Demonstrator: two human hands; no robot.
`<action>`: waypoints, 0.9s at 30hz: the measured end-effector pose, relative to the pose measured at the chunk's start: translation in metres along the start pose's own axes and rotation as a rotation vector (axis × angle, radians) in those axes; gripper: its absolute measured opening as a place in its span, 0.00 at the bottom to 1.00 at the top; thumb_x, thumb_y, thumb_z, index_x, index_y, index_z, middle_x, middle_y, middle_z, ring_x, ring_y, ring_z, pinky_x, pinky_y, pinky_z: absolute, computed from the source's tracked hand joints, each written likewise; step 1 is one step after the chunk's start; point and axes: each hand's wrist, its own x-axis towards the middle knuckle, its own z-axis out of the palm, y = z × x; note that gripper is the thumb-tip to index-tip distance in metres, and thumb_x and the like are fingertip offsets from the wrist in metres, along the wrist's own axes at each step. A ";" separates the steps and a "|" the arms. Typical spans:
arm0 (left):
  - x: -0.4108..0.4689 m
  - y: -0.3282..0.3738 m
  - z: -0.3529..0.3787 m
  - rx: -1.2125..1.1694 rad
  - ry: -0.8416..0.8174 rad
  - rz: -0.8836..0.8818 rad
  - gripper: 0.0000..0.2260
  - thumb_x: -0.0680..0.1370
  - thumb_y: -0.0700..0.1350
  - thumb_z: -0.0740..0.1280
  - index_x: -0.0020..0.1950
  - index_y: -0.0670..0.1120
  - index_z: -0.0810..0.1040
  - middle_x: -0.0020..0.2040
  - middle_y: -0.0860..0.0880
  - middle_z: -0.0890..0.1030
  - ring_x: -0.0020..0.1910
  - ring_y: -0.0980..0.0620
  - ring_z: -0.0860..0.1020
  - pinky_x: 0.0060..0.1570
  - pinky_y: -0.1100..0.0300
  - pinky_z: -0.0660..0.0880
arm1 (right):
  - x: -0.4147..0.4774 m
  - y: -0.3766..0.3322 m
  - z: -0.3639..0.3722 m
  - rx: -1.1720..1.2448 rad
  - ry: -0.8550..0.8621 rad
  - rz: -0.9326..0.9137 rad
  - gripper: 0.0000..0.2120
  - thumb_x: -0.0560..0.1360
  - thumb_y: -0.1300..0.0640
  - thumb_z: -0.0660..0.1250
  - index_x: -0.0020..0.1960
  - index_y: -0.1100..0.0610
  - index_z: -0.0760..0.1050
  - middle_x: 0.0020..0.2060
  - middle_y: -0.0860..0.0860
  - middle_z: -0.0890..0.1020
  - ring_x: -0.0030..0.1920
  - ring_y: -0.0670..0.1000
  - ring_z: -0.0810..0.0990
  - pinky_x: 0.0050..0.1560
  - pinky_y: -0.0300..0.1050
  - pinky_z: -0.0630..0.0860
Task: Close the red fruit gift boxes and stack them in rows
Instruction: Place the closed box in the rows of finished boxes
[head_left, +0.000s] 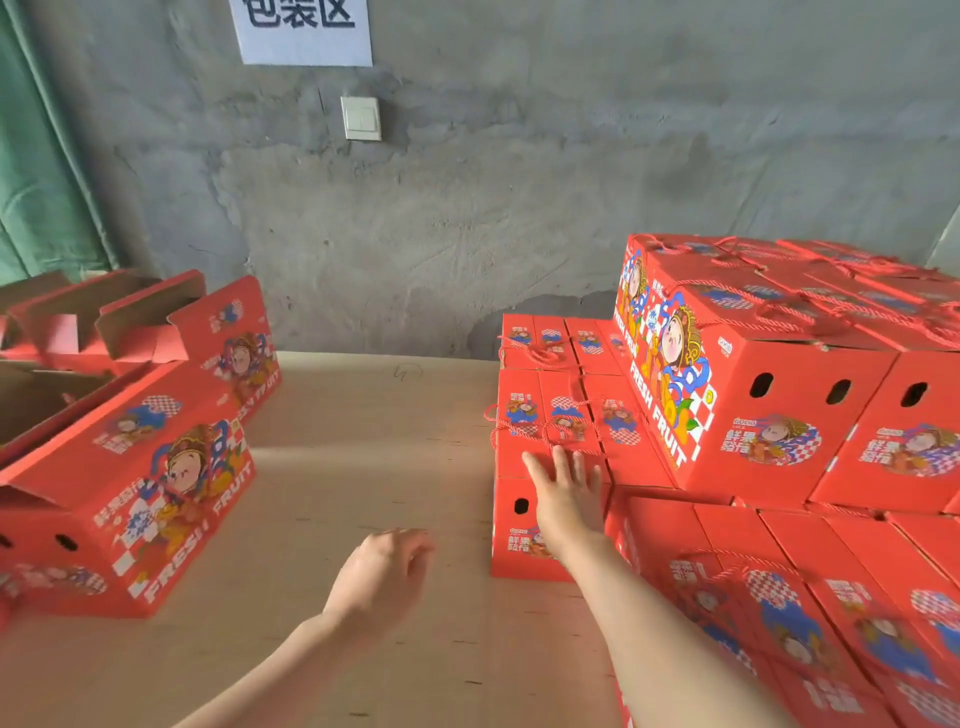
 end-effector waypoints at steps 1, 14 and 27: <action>-0.010 -0.009 -0.009 -0.013 0.019 -0.020 0.09 0.77 0.42 0.61 0.48 0.49 0.81 0.45 0.52 0.83 0.45 0.51 0.78 0.48 0.59 0.73 | 0.000 -0.003 -0.003 -0.013 -0.035 0.025 0.35 0.76 0.65 0.56 0.77 0.47 0.46 0.76 0.59 0.46 0.75 0.65 0.45 0.73 0.63 0.44; -0.179 -0.086 -0.164 0.055 0.360 -0.060 0.08 0.72 0.43 0.63 0.43 0.46 0.83 0.38 0.54 0.83 0.39 0.53 0.80 0.41 0.58 0.74 | -0.169 -0.270 -0.016 0.676 -0.214 -0.643 0.14 0.77 0.55 0.61 0.61 0.56 0.76 0.52 0.52 0.82 0.53 0.51 0.79 0.55 0.36 0.69; -0.326 -0.214 -0.301 0.134 0.742 -0.307 0.09 0.73 0.32 0.69 0.48 0.43 0.84 0.45 0.48 0.84 0.41 0.49 0.81 0.47 0.56 0.77 | -0.272 -0.435 -0.050 1.090 -0.558 -0.610 0.18 0.70 0.40 0.67 0.56 0.46 0.70 0.46 0.43 0.81 0.44 0.38 0.79 0.45 0.35 0.76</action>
